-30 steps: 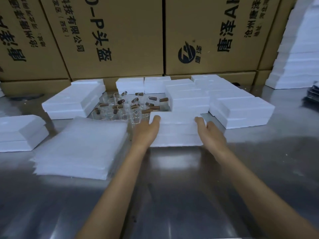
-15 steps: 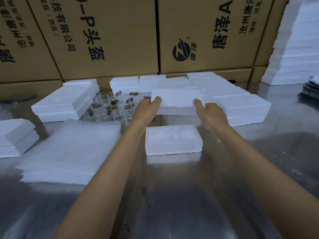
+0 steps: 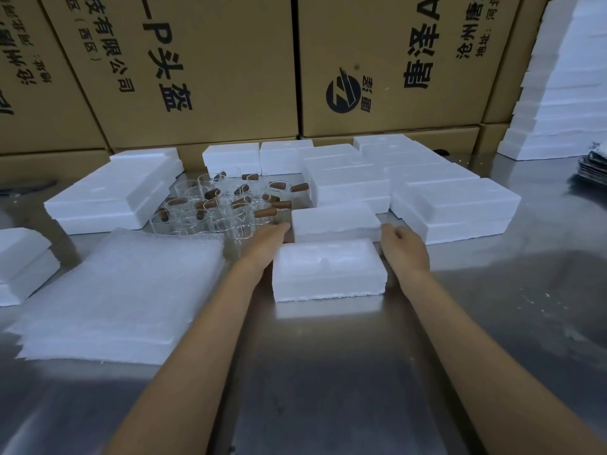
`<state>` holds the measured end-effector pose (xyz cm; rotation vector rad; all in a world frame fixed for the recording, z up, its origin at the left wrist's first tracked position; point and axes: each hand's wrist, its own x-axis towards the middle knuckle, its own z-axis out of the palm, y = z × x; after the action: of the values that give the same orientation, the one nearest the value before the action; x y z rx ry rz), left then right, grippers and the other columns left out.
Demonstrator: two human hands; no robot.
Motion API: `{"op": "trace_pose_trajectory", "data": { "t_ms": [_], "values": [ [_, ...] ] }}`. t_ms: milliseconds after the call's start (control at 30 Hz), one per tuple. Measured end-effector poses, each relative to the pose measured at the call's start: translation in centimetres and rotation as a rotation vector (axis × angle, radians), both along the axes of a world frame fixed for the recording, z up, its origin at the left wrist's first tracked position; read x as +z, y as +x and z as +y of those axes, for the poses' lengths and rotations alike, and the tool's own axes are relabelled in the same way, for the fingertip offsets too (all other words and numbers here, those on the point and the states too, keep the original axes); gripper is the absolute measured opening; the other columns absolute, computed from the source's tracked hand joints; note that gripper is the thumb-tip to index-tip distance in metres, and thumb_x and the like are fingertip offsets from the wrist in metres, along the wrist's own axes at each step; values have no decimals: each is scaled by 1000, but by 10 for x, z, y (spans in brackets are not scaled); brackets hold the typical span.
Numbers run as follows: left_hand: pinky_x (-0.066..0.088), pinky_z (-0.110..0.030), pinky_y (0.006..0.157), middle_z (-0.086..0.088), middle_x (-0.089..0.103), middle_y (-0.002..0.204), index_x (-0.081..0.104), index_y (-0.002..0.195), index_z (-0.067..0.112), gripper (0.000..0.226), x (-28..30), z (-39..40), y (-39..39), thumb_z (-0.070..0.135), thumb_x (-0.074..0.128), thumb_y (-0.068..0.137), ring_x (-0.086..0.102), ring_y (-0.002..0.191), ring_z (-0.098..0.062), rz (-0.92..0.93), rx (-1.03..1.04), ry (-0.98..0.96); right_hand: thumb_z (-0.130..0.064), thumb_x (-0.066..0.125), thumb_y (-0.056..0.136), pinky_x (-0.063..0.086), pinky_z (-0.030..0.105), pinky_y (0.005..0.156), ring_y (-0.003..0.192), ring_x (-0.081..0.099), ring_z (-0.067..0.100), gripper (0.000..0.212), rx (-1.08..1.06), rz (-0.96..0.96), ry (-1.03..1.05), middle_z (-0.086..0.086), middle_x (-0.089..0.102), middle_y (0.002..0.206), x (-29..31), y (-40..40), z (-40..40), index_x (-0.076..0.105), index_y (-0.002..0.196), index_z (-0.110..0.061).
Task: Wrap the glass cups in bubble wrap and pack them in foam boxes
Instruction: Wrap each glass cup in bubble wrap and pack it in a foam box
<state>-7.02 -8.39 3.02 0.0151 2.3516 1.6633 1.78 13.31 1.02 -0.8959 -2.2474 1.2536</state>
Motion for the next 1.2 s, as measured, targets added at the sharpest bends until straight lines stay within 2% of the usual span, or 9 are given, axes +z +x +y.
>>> {"op": "trace_pose_trajectory", "data": {
  "t_ms": [267,467,633,733,833,933,1033,1100,1200],
  "values": [
    [51,-39,98,-2,62,125,66,115,20,20,-13,-19,11,15,54,100,61,112,-22,447,383,167,-29,42,97,35,31,69,70,50,12,22,-79,196,-65,-10,57,75,-9,26,-15,56,87,-16],
    [36,-33,107,-18,18,158,32,153,10,62,-22,-37,-8,0,52,95,47,130,-37,503,344,-205,-31,41,98,36,31,67,74,52,13,24,-88,244,-157,-12,57,77,-7,29,-15,60,95,-17],
    [41,-32,78,-23,50,130,50,134,13,37,-26,-35,-23,2,49,98,61,98,-36,511,337,-321,-27,43,98,42,32,76,91,59,24,24,-45,226,-172,-4,63,87,-5,30,-14,62,99,-12],
    [36,-24,84,-18,43,136,55,116,9,19,-28,-36,-22,3,51,99,56,97,-23,584,322,-293,-23,44,97,40,31,75,91,60,24,17,-46,241,-104,-6,62,85,-1,30,-17,59,94,-16],
    [35,-20,92,-13,41,144,56,107,12,14,-21,-35,-14,2,52,98,42,107,-9,687,270,-227,-18,47,96,40,29,74,96,59,24,14,-32,329,78,-2,62,91,3,31,-24,61,94,-17],
    [43,-26,99,0,48,133,56,104,19,13,6,-35,-1,8,58,98,48,118,-11,728,234,-51,-19,50,95,45,34,86,107,53,19,22,19,417,241,-5,57,100,4,34,-35,63,113,-17],
    [54,-27,80,12,58,119,57,99,31,11,38,-30,19,23,64,97,63,103,-7,590,149,226,-28,55,95,43,27,81,106,52,12,25,119,502,337,-9,59,104,9,37,-51,60,119,-23],
    [58,-28,75,4,63,118,58,101,29,9,46,-24,36,25,66,97,68,89,-6,469,50,406,-42,59,92,43,20,81,103,53,6,32,187,563,330,-19,54,104,12,38,-66,57,121,-30],
    [60,-38,83,-4,65,116,60,109,21,16,34,-11,58,25,68,96,66,95,-19,425,-48,562,-60,63,82,42,16,86,109,53,5,55,278,606,281,-25,51,109,15,42,-87,42,129,-40]
  ]
}}
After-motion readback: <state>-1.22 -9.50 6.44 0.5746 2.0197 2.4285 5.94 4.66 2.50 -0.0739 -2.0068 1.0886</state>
